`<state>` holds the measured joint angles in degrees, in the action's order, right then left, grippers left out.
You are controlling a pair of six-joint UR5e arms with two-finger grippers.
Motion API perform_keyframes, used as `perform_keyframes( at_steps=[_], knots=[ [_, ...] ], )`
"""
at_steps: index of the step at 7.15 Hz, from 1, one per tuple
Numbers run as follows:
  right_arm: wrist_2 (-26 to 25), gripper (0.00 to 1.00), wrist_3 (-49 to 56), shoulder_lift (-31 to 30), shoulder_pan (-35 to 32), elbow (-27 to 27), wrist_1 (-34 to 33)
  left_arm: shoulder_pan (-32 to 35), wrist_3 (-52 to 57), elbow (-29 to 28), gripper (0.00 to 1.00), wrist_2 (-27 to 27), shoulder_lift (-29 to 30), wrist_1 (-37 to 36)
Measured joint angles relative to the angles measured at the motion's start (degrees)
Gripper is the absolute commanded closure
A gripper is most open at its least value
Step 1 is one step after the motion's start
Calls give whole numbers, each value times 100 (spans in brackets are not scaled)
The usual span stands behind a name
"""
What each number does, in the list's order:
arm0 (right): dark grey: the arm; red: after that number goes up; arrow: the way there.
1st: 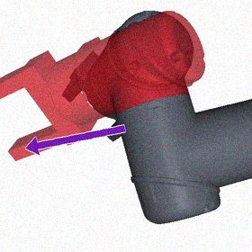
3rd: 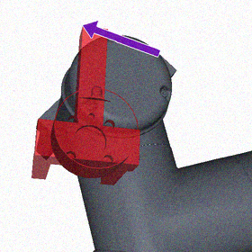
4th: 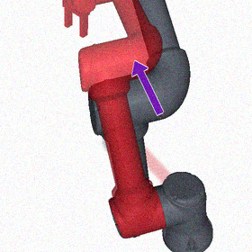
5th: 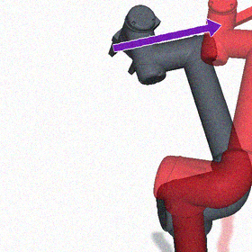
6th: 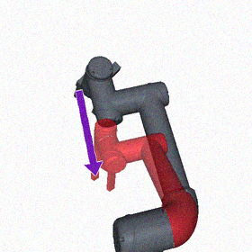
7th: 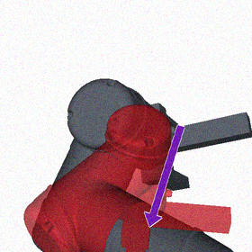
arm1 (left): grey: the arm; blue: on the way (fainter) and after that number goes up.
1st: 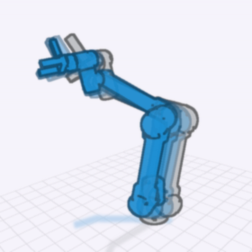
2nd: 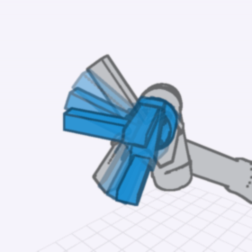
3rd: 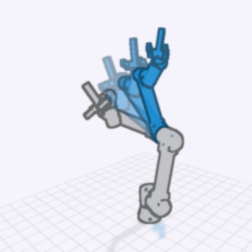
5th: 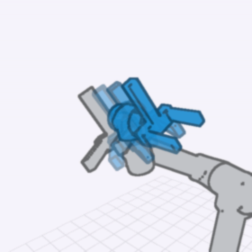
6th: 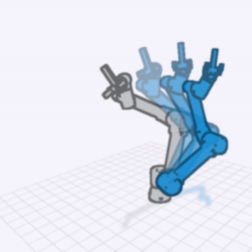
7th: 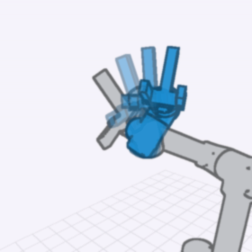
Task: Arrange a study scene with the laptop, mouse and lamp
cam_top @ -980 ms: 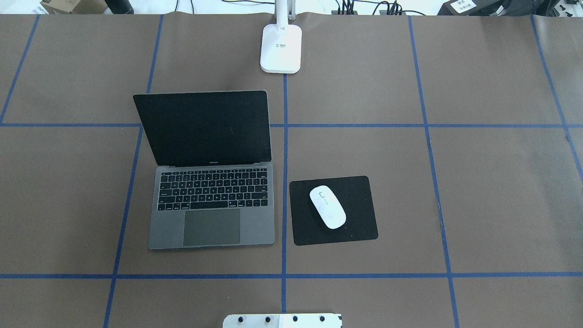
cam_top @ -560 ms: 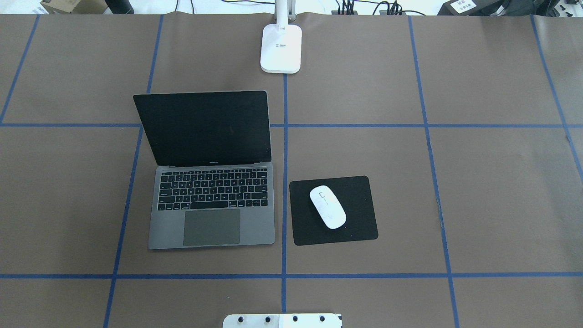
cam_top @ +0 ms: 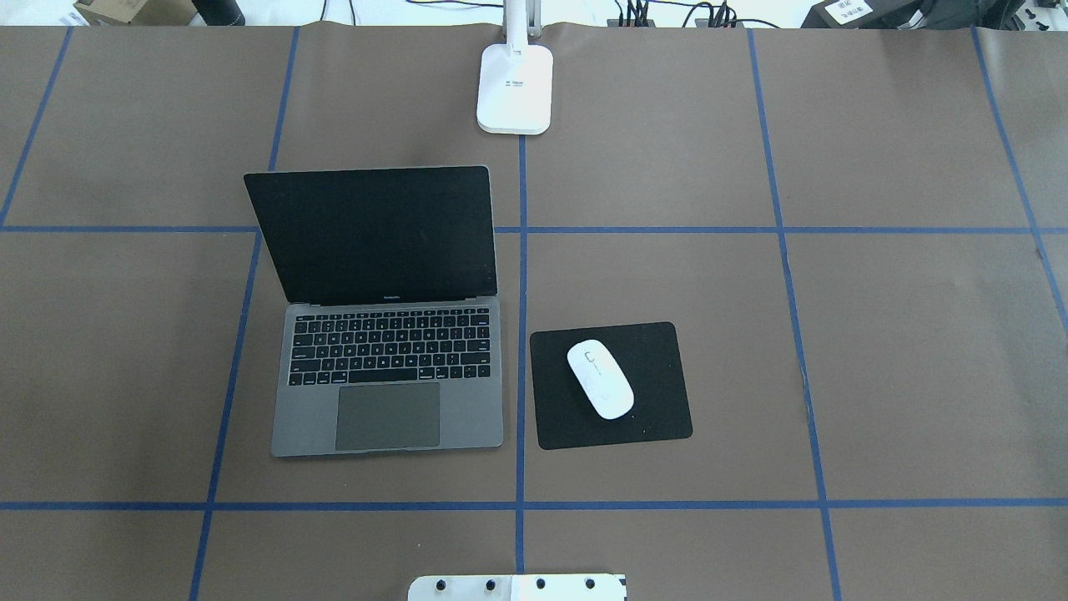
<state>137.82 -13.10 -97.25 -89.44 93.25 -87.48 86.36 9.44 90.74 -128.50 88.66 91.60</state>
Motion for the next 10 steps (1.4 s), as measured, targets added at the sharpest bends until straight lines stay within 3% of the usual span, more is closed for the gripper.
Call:
perform_keyframes(
  at_steps=[3, 10],
  knots=[
    [33, 1, 0, -21, -35, 47, -15, 2, -585, -13, 1, -459, -14, 211],
    [28, 1, 0, -25, -95, 53, 4, -5, -643, -13, 1, -492, 18, 218]
  ],
)
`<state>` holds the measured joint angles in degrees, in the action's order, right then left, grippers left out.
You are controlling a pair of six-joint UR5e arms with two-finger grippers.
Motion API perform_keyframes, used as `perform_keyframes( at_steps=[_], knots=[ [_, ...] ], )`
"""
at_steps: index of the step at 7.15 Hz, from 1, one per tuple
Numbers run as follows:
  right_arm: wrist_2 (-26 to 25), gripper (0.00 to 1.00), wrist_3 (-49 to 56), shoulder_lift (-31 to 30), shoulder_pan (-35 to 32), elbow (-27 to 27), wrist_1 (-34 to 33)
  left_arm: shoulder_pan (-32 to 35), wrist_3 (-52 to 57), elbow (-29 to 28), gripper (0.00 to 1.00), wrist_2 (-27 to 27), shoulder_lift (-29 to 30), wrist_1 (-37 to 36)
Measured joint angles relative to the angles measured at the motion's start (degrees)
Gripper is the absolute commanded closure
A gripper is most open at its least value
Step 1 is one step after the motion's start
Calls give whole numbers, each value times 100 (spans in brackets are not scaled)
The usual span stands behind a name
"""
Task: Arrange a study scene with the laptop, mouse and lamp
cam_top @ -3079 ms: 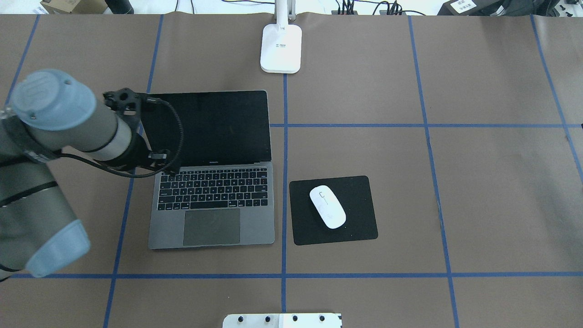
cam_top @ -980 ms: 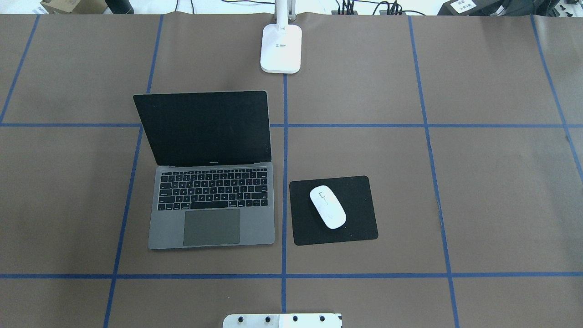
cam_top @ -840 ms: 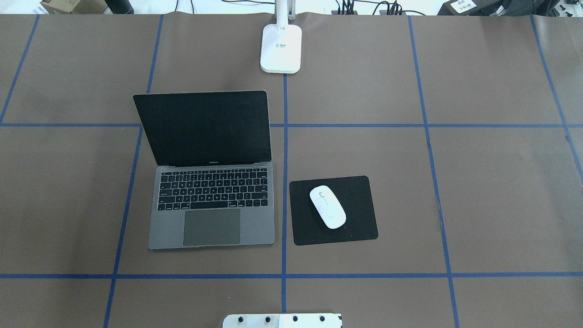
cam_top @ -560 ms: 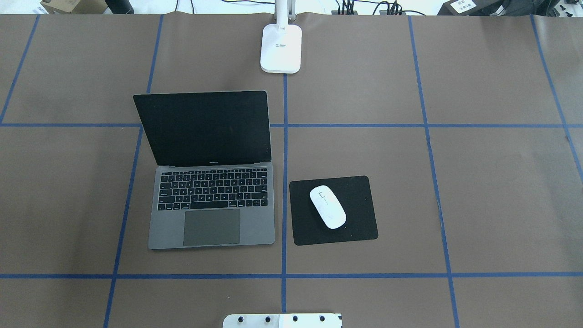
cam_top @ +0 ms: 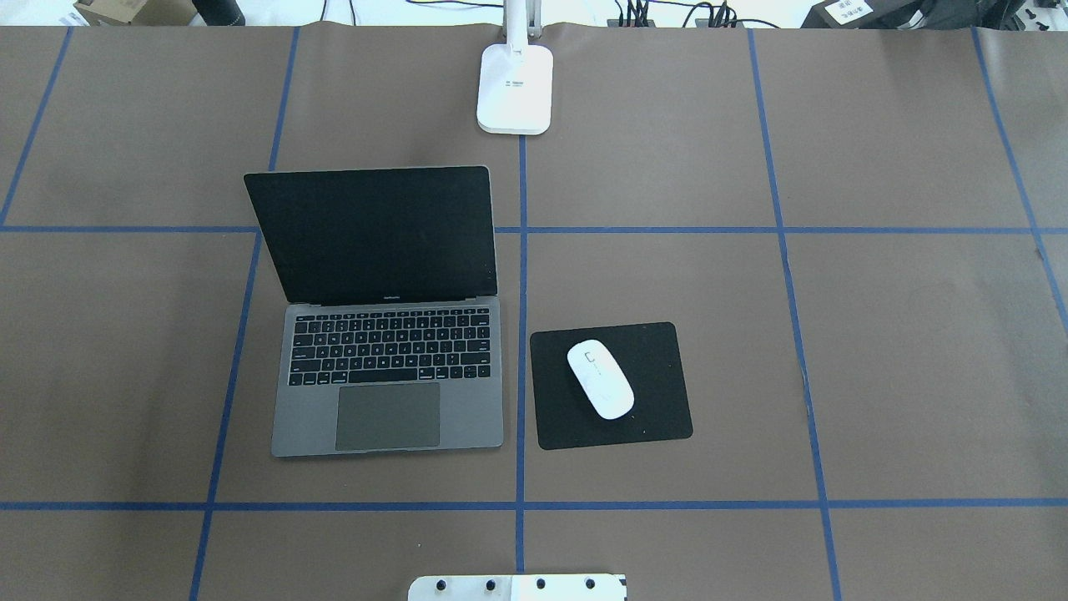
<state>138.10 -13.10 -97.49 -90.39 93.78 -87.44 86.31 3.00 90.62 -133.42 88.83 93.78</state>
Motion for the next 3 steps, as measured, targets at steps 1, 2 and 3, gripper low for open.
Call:
perform_keyframes(
  at_steps=[1, 2, 3],
  knots=[
    [-2, 1, 0, -6, -8, 2, 8, 0, 4, -12, 1, 0, 9, 0],
    [-3, 1, 0, -11, -17, 6, 20, 0, 6, -36, 1, 0, 22, 0],
    [-4, 1, 0, -14, -25, 7, 28, 0, 9, -51, 1, 0, 29, 0]
  ],
)
